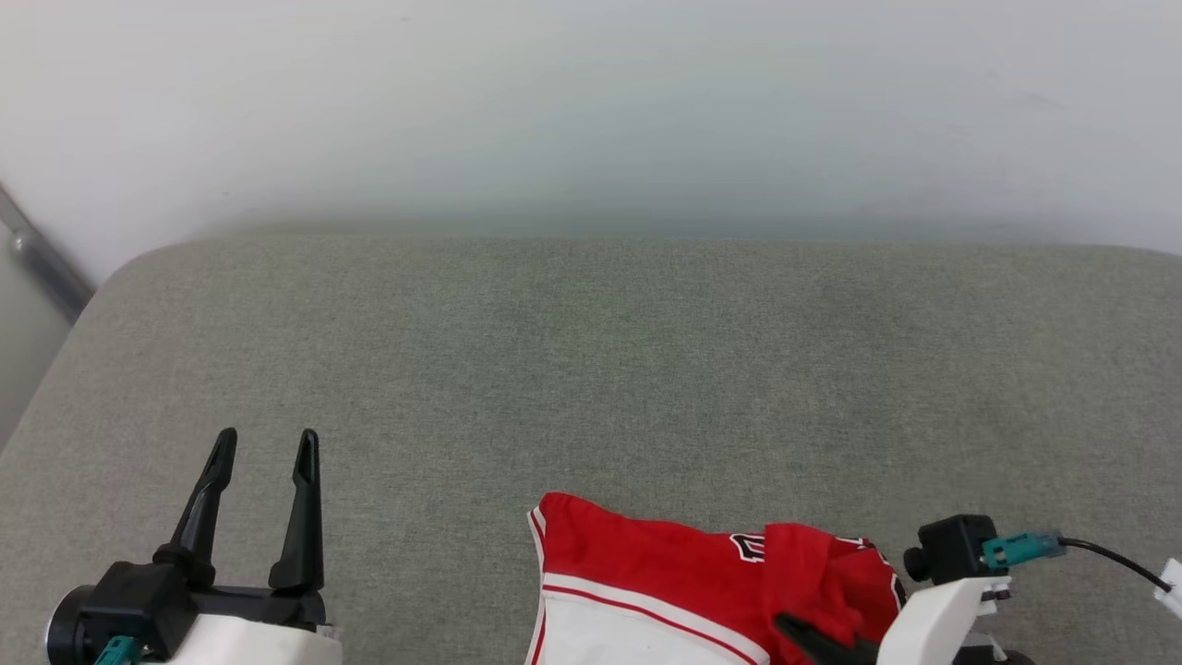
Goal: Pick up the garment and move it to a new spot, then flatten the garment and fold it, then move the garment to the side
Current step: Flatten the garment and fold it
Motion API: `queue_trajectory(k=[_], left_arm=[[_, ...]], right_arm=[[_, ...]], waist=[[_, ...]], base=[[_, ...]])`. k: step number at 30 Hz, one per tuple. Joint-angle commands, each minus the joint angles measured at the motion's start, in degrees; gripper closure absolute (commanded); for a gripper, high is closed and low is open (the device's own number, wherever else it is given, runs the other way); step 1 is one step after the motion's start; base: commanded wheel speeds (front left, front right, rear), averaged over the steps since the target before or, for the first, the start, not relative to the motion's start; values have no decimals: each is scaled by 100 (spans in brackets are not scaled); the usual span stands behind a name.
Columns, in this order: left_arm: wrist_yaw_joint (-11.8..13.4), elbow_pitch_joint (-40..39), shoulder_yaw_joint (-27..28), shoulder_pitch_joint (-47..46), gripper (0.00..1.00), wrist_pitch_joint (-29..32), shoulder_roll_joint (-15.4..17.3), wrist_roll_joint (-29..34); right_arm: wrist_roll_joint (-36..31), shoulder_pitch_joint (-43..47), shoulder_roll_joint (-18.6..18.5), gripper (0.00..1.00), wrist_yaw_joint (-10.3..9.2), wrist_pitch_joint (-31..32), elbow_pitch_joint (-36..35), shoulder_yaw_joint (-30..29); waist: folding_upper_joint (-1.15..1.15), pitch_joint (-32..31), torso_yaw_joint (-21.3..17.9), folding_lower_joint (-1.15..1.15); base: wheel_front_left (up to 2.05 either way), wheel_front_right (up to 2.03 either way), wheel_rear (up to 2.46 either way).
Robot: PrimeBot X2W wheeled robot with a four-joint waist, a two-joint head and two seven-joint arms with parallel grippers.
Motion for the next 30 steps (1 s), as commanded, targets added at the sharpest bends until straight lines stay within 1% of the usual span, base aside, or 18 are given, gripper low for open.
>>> queue_trajectory(k=[1,6,9,17,18,19,23,26,28,30], left_arm=[[-8,3,-28,51,0,-13,17,-11],[-8,11,-65,-42,0,-13,28,-41],[-8,16,-87,-118,0,-13,30,-48],[-8,91,-131,-213,0,-13,10,-99],[-8,110,-153,-206,0,-13,26,-111],[-8,122,-166,-208,0,-13,53,-108],[-8,135,-138,-220,0,-13,100,-144],[-8,137,-103,-213,0,-13,89,-155],[-8,152,-131,-194,0,-13,77,-152],[-9,160,-150,-170,0,-13,70,-152]], right_arm=[[316,-172,22,100,-2,-117,169,179],[857,-543,22,100,-2,-438,706,642],[1074,-845,23,100,-1,-658,1087,916],[1176,-1497,24,99,-1,-1147,2092,1579],[1180,-1548,28,47,-1,-1145,2144,1707],[1210,-1579,26,0,-1,-1156,2200,1789],[1416,-1694,20,0,-1,-1334,2201,2075],[1479,-1768,20,0,-1,-1432,2188,2132],[1297,-1878,20,0,-1,-1544,2158,2117],[837,-2016,19,0,-1,-1671,2116,2018]], waist=[[0,16,43,0],[0,103,146,0],[0,172,214,0],[0,272,390,0],[0,283,400,0],[0,290,405,0],[0,286,394,0],[0,266,367,0],[0,240,327,0],[0,216,277,0]], base=[[0,0,0],[0,0,0],[0,0,0],[0,0,0],[0,0,0],[0,0,0],[0,0,0],[0,0,0],[0,0,0],[0,0,0]])
